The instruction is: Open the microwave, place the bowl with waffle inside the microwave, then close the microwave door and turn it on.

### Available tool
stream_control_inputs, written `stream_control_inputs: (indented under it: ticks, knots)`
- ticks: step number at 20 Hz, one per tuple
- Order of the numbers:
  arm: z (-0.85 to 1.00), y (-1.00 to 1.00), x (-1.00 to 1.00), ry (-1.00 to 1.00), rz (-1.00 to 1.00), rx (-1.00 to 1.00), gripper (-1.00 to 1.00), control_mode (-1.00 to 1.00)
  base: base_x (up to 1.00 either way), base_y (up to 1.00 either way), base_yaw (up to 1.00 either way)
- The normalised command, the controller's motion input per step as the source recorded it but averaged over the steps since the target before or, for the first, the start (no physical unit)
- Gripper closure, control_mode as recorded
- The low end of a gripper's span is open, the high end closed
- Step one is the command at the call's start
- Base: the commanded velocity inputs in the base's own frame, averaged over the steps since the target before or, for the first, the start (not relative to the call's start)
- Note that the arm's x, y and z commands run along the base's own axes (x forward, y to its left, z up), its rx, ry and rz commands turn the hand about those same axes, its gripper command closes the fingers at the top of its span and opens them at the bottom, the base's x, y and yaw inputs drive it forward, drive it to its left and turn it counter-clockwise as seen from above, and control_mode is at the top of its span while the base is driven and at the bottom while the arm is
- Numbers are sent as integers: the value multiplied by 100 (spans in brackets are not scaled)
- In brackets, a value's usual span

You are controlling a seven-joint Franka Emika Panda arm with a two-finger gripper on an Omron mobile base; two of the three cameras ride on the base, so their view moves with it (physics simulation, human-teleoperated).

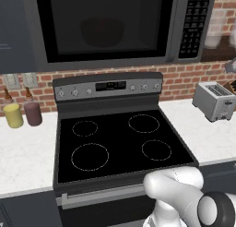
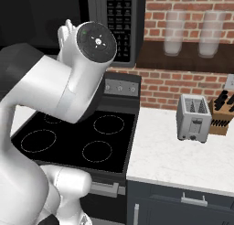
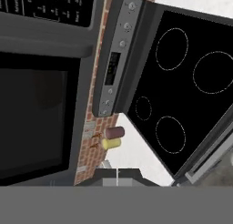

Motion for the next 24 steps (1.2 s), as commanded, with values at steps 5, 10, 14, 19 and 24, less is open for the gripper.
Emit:
stream_control_inputs:
  ticks: [5,10,14,19,24]
  knots:
    - [-4,-21,27,-3,-2,4,100,-100,0,0,0]
    - [-3,-1,21,-5,-1,0,100,-100,0,0,0]
    - [-4,0,32,-2,-2,0,100,-100,0,0,0]
    - [-6,-5,43,0,-2,0,100,-100,0,0,0]
    - [-5,-16,46,-1,-1,1,100,-100,0,0,0]
